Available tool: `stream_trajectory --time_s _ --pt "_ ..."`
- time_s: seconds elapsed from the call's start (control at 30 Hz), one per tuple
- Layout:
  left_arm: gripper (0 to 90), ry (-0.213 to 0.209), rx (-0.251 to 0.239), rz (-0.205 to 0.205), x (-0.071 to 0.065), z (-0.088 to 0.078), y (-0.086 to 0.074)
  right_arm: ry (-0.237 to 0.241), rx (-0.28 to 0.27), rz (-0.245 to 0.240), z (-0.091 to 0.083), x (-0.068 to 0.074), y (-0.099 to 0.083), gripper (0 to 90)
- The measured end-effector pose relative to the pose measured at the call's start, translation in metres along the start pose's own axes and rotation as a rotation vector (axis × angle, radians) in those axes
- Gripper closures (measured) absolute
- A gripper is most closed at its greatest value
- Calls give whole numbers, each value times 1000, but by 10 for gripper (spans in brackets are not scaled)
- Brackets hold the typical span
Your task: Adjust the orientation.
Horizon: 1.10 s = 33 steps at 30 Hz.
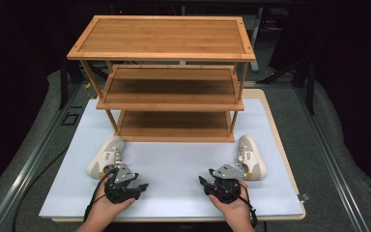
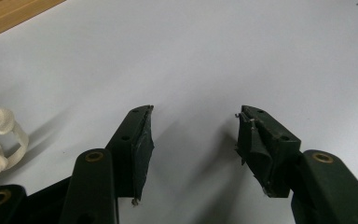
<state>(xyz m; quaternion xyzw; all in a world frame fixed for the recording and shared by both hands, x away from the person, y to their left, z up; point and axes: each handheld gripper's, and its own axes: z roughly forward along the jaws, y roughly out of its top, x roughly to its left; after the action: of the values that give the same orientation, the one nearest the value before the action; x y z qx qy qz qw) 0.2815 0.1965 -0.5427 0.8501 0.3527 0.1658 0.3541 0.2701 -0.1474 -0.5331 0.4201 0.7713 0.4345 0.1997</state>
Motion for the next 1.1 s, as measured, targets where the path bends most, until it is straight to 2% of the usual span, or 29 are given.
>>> stream_trajectory --time_s 0.1,0.23,0.37,0.5,0.57,0.7,0.77,0.83,0.93,1.1 --pt "456 3 3 -14 0 -1 0 5 0 19 -1 -2 -1 511" --pt "457 16 -10 -41 5 -5 0 -14 -22 17 -4 -5 0 506" --pt "456 24 -27 -72 9 -8 -1 -14 -18 16 -4 -7 -1 484" --pt "454 25 -31 -72 10 -10 -1 -25 -21 17 -4 -7 -1 472" --pt "470 24 -34 -50 9 -11 -1 -26 -25 19 -4 -7 -1 481" --pt "480 19 -43 -48 9 -12 -1 -24 -35 32 -5 -8 -1 509" --pt "480 32 -45 -46 10 -15 -1 -20 -34 38 -6 -9 -1 510" --pt "478 42 -50 -52 11 -17 -1 -24 -29 45 -6 -10 -2 510" --pt "478 41 -68 -83 16 -21 -2 -27 -31 60 -6 -12 -2 510" --pt "479 47 -78 -97 19 -25 -3 -27 -34 60 -6 -12 -3 511"
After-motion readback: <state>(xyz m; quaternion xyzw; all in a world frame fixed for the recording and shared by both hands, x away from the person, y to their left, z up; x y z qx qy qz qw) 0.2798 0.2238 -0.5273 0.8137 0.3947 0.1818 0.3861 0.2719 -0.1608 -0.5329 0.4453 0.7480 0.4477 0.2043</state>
